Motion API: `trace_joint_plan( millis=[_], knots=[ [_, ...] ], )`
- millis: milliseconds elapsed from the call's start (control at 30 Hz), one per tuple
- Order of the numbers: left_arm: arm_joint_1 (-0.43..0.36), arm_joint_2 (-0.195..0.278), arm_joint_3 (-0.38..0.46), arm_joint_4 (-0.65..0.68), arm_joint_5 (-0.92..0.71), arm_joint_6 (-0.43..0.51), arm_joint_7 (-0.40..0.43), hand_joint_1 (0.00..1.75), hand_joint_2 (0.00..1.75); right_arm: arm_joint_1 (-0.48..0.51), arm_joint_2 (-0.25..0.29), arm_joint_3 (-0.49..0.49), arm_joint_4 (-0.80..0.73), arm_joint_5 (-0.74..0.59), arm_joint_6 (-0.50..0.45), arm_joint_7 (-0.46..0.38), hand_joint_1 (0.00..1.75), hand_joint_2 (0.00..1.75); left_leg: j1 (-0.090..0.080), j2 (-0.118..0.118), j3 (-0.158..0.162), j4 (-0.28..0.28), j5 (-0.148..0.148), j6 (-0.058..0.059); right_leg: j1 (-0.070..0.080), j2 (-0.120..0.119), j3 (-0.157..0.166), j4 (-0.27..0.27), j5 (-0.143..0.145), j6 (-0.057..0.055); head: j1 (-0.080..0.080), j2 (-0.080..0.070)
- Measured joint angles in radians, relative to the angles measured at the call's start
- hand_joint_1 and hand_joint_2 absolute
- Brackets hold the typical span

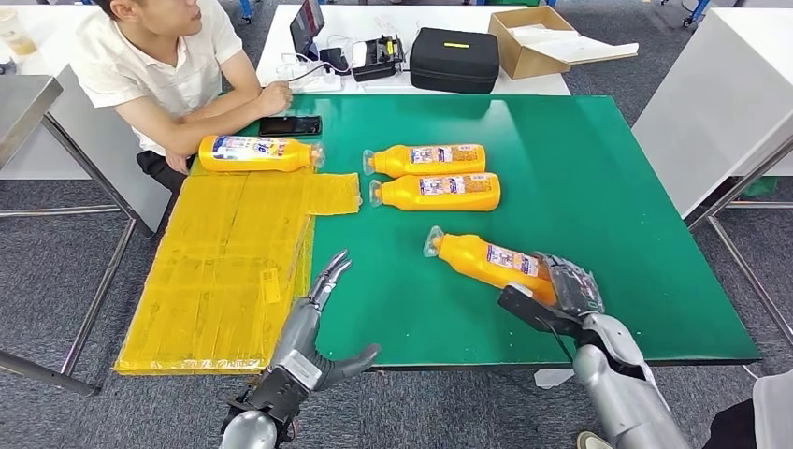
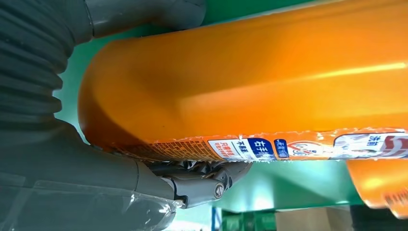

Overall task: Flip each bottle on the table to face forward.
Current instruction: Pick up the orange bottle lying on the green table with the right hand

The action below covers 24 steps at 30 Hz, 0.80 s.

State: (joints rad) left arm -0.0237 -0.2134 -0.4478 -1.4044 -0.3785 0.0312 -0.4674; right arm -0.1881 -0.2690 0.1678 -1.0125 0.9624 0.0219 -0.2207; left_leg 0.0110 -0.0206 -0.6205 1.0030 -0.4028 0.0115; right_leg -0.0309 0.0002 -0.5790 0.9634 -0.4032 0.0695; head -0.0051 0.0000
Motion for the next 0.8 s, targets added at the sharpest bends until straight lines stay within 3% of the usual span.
trace_joint_plan(
  millis=[333, 533, 667, 800],
  knots=[
    [0.000, -0.037, 0.020, 0.008, 0.295, -0.098, 0.080, 0.00, 1.75, 0.088, 0.010, 0.010, -0.159, -0.227, 0.058, -0.100, 1.75, 1.75, 0.000, 0.001, -0.001, -0.001, -0.001, -0.001, 0.000, 0.001, -0.001, 0.000, 0.000, -0.001, 0.000, 0.000],
    [-0.001, -0.044, 0.031, 0.012, 0.351, -0.111, 0.098, 0.00, 1.75, 0.094, 0.028, 0.027, -0.206, -0.264, 0.062, -0.123, 1.75, 1.75, 0.000, 0.000, -0.003, 0.000, 0.000, 0.000, 0.000, 0.000, -0.002, 0.000, 0.000, 0.000, 0.000, 0.000],
    [-0.001, -0.045, 0.036, 0.032, 0.534, -0.159, 0.190, 0.00, 1.75, 0.092, 0.061, 0.041, -0.235, -0.313, 0.049, -0.155, 1.75, 1.75, 0.000, 0.001, -0.004, 0.000, 0.000, 0.000, 0.000, 0.000, -0.004, 0.000, 0.000, 0.000, 0.000, 0.000],
    [0.000, -0.045, 0.043, 0.052, 0.593, -0.172, 0.218, 0.00, 1.75, 0.087, 0.089, 0.055, -0.253, -0.323, 0.047, -0.157, 1.75, 1.75, 0.000, 0.000, -0.006, -0.001, 0.000, -0.001, 0.000, 0.000, -0.005, 0.000, 0.000, 0.000, 0.000, 0.000]
  ],
)
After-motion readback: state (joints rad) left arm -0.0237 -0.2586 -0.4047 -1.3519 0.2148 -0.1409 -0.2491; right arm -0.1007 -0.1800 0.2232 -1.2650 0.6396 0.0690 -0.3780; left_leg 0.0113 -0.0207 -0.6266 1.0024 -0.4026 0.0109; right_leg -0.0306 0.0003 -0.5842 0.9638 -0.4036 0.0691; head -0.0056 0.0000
